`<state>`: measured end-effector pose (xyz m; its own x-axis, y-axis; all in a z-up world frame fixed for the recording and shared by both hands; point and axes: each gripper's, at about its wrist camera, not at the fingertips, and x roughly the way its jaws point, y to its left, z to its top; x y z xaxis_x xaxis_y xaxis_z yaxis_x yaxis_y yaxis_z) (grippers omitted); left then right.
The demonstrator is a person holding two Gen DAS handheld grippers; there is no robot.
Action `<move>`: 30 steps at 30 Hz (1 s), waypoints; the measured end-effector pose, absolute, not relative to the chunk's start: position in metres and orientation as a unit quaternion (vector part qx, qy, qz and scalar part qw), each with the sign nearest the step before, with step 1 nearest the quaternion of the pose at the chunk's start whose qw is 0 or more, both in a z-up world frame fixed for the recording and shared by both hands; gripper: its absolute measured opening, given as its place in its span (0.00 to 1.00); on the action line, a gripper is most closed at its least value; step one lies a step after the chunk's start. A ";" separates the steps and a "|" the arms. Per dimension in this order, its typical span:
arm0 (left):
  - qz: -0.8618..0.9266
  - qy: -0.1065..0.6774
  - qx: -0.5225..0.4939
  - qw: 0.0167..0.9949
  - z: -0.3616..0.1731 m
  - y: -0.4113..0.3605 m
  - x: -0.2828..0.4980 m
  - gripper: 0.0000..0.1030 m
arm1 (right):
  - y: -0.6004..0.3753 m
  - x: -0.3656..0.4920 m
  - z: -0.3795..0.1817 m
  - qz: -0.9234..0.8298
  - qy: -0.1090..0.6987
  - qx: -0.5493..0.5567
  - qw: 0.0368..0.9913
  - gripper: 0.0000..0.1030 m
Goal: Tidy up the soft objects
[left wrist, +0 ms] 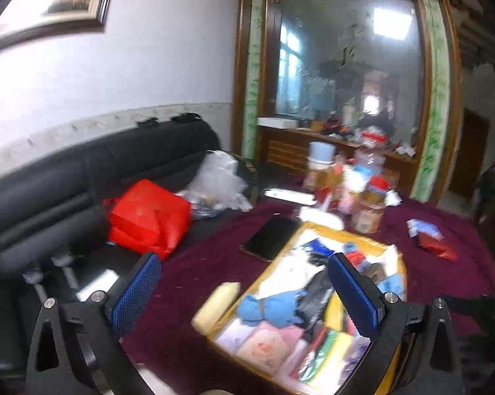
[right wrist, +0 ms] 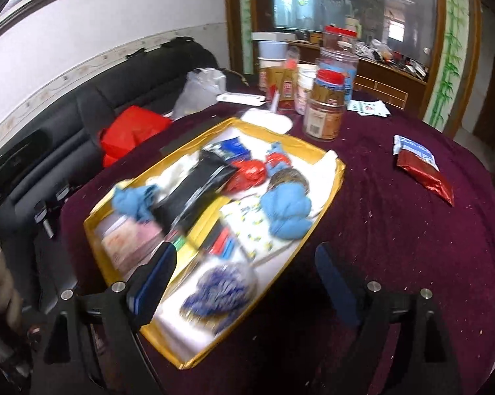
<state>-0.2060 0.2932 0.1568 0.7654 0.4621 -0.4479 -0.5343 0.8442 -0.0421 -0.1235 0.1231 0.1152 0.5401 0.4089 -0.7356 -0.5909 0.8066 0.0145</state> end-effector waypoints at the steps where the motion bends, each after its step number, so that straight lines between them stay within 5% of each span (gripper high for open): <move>1: 0.280 0.218 -0.070 0.932 0.157 0.287 -0.205 1.00 | 0.123 -0.130 0.114 0.292 0.382 -0.122 0.868 0.83; 30: 0.266 0.282 -0.080 0.918 0.131 0.276 -0.195 1.00 | 0.134 -0.165 0.096 0.296 0.370 -0.182 0.862 0.84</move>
<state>-0.1952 0.2757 0.1307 0.7001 0.4428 -0.5602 -0.5331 0.8461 0.0027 -0.1653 0.1338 0.0960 0.5513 0.3757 -0.7450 -0.6448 0.7585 -0.0946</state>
